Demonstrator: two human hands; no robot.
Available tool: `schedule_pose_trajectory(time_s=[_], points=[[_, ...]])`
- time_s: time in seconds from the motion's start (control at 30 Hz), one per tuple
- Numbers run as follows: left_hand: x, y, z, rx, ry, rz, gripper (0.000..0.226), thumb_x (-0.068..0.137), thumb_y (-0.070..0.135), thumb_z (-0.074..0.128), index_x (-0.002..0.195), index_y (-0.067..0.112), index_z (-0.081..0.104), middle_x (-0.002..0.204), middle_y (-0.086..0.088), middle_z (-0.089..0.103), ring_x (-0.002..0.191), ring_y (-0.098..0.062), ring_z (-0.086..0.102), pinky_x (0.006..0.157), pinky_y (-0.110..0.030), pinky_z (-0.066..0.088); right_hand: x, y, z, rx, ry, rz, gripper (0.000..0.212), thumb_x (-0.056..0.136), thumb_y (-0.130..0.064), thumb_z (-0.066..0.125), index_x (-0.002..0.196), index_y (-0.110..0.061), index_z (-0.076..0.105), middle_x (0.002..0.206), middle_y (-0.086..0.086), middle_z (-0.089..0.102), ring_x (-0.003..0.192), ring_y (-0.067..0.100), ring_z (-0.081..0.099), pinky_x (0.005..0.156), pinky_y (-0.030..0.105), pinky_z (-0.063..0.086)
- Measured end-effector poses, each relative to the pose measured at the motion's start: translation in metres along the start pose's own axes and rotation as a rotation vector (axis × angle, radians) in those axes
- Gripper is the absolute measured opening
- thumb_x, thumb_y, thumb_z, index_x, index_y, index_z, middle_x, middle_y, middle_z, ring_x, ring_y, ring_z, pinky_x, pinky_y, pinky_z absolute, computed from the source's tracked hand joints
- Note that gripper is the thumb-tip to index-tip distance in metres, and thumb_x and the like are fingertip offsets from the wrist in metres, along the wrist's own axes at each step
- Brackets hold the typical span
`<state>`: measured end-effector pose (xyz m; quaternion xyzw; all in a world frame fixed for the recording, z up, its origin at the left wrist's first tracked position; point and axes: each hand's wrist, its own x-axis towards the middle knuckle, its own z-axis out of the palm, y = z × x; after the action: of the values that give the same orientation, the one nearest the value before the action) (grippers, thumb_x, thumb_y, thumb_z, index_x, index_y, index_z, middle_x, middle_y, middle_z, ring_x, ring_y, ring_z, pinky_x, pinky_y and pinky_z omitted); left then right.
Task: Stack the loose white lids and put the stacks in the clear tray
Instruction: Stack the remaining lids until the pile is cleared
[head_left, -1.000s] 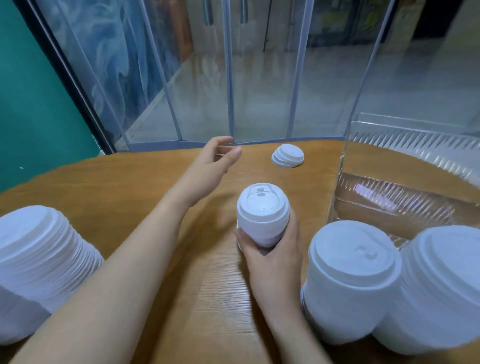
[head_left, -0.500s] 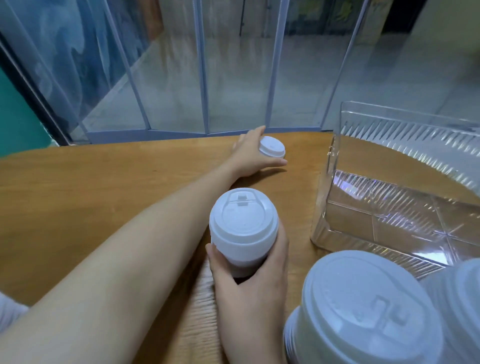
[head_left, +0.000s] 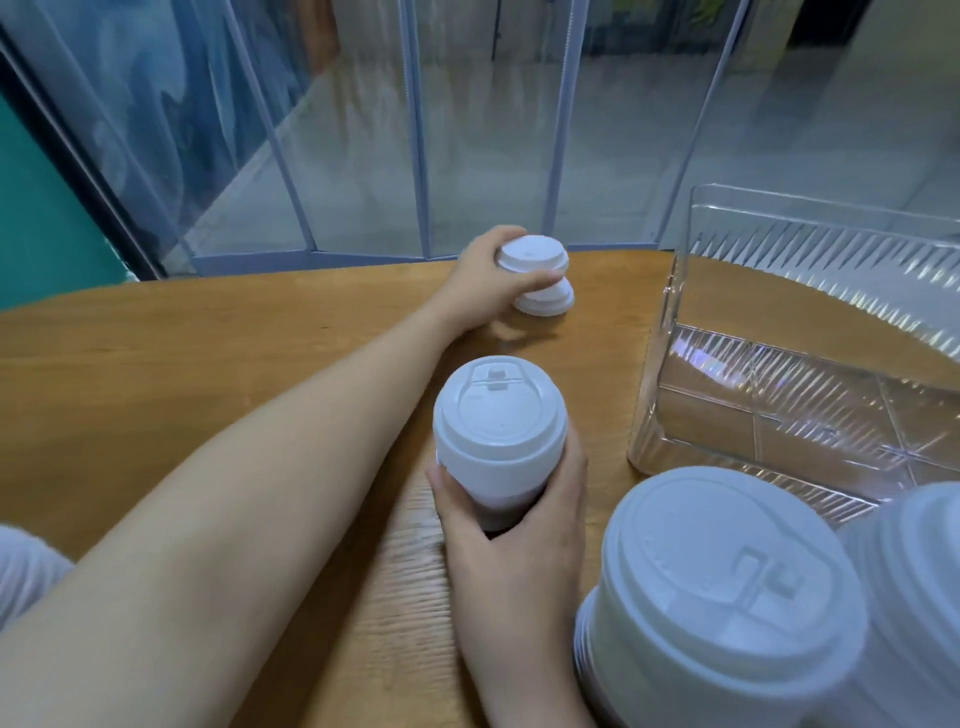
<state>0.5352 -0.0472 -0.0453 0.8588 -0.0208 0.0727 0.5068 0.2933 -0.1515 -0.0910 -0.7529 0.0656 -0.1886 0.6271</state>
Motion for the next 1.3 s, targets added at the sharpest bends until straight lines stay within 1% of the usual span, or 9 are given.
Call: schedule_pose_trajectory(time_s=[0.1,0.23,0.37,0.47,0.57,0.73,0.93,1.17,1.3], points=[[-0.026,0.028,-0.034,-0.073,0.074,0.025,0.075,0.08,0.047,0.085,0.142,0.017,0.055,0.128,0.007,0.064,0.106,0.002,0.064,0.087,-0.012,0.048,-0.002,0.0,-0.001,0.022,-0.04,-0.05,0.091,0.077,-0.042,0.089,0.151,-0.043,0.037,0.145,-0.02,0.053,0.137,0.009,0.052,0.112,0.043,0.046],[-0.097,0.063,-0.073,-0.112,0.146,0.119,0.081,0.073,0.06,0.078,0.141,0.024,0.055,0.131,0.01,0.064,0.115,-0.003,0.064,0.096,-0.022,0.052,-0.007,-0.013,-0.003,0.067,-0.069,-0.059,0.089,0.075,-0.041,0.089,0.149,-0.04,0.039,0.143,-0.022,0.052,0.138,0.005,0.048,0.115,0.043,0.042],[-0.185,0.07,-0.077,-0.158,0.294,0.169,0.07,0.076,0.054,0.077,0.136,0.024,0.057,0.128,0.011,0.067,0.118,-0.008,0.064,0.099,-0.031,0.052,-0.006,-0.019,-0.005,0.037,-0.065,-0.046,0.091,0.075,-0.045,0.087,0.15,-0.04,0.035,0.143,-0.022,0.048,0.138,0.006,0.045,0.116,0.045,0.038],[-0.225,0.061,-0.066,-0.193,0.353,0.222,0.065,0.079,0.045,0.077,0.135,0.017,0.059,0.127,0.011,0.068,0.118,-0.009,0.063,0.098,-0.024,0.049,-0.006,-0.02,-0.006,0.029,-0.074,-0.033,0.093,0.075,-0.036,0.09,0.15,-0.037,0.036,0.136,-0.021,0.048,0.133,0.006,0.046,0.114,0.045,0.039],[-0.233,0.054,-0.059,-0.281,0.281,0.226,0.063,0.077,0.039,0.079,0.133,0.018,0.061,0.127,0.012,0.07,0.12,-0.01,0.063,0.098,-0.023,0.048,-0.007,-0.021,-0.005,0.043,-0.085,-0.058,0.092,0.076,-0.033,0.09,0.151,-0.033,0.036,0.137,-0.019,0.049,0.132,0.004,0.047,0.113,0.043,0.04],[-0.222,0.053,-0.052,-0.21,0.094,0.184,0.072,0.067,0.046,0.083,0.132,0.023,0.063,0.126,0.013,0.07,0.122,-0.009,0.062,0.105,-0.028,0.048,-0.007,-0.017,-0.005,0.052,-0.117,-0.064,0.091,0.08,-0.031,0.089,0.152,-0.034,0.034,0.138,-0.019,0.05,0.13,0.0,0.048,0.108,0.021,0.039],[-0.22,0.055,-0.058,-0.152,-0.04,0.165,0.07,0.064,0.043,0.085,0.128,0.029,0.065,0.123,0.018,0.07,0.121,-0.005,0.062,0.103,-0.019,0.046,-0.006,-0.017,-0.004,0.043,-0.112,-0.06,0.092,0.078,-0.034,0.088,0.154,-0.031,0.035,0.142,-0.013,0.052,0.134,0.004,0.05,0.113,0.032,0.041],[-0.221,0.056,-0.061,-0.164,-0.101,0.124,0.068,0.067,0.021,0.088,0.13,0.023,0.063,0.121,0.013,0.072,0.119,-0.004,0.064,0.102,-0.018,0.047,-0.005,-0.015,-0.005,0.05,-0.144,-0.036,0.095,0.077,-0.028,0.089,0.155,-0.029,0.034,0.141,-0.016,0.049,0.126,-0.016,0.044,0.099,-0.001,0.029],[-0.218,0.058,-0.066,-0.146,-0.161,0.083,0.069,0.063,0.022,0.09,0.125,0.024,0.06,0.119,0.014,0.071,0.115,-0.004,0.065,0.098,-0.018,0.048,-0.006,-0.015,-0.006,0.064,-0.165,-0.049,0.093,0.078,-0.021,0.088,0.154,-0.028,0.035,0.138,-0.018,0.049,0.119,-0.027,0.041,0.093,-0.005,0.03]])
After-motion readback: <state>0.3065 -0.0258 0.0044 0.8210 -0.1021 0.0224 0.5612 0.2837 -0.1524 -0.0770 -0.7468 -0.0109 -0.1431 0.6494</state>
